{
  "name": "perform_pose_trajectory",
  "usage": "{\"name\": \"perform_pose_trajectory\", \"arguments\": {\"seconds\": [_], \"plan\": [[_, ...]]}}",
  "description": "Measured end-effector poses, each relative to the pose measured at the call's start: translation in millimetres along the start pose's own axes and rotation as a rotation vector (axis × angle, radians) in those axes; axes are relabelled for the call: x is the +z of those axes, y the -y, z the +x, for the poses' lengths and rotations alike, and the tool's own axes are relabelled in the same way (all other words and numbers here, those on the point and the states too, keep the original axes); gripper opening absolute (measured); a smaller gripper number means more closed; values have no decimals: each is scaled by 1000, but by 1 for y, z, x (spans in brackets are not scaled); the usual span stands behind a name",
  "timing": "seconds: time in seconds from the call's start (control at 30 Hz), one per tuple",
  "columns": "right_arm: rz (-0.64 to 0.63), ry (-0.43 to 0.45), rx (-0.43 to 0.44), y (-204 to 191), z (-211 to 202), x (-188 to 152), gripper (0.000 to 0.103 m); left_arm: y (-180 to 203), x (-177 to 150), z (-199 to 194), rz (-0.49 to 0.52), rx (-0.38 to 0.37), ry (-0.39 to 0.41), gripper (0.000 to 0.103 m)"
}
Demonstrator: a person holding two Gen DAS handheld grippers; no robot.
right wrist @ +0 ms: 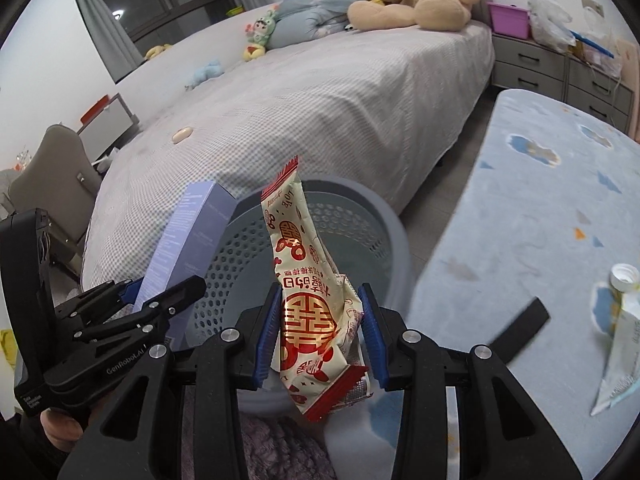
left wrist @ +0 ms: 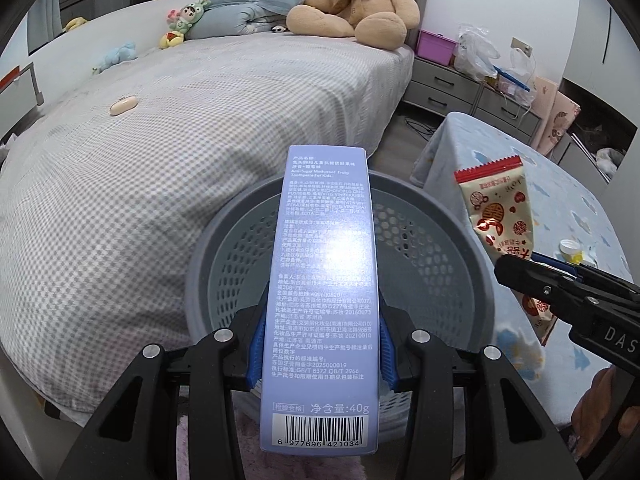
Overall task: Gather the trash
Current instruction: 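Carry the lavender box and snack wrapper over the grey basket with both grippers, then open both grippers to drop the box and wrapper into the basket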
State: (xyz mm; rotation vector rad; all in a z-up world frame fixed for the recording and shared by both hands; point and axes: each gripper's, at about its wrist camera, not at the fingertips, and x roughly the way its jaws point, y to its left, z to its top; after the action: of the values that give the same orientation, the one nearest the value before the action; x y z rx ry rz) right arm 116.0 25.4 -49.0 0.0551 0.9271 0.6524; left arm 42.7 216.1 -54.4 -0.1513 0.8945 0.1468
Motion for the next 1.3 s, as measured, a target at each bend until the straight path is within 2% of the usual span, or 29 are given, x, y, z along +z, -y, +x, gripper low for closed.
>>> {"name": "perform_pose_trajectory", "arguments": {"seconds": [0.5, 0.67, 0.7, 0.73, 0.8, 1.0, 1.3], "plan": [[-34, -50, 0, -20, 41, 12, 39, -22, 6, 24, -17, 25, -21, 43], [-27, -48, 7, -19, 42, 14, 41, -24, 5, 24, -21, 36, -25, 43], [-27, -47, 10, -19, 41, 13, 46, -24, 5, 24, -22, 37, -25, 43], [-27, -42, 11, -19, 40, 13, 53, -25, 5, 23, -24, 38, -25, 44], [-26, -31, 13, -19, 38, 13, 60, -25, 5, 20, -26, 44, -19, 50], [-31, -28, 9, -20, 35, 11, 60, -24, 2, 13, -25, 59, -7, 56], [-26, -26, 1, -17, 30, 4, 60, -24, -2, 7, -31, 78, -4, 60]]}}
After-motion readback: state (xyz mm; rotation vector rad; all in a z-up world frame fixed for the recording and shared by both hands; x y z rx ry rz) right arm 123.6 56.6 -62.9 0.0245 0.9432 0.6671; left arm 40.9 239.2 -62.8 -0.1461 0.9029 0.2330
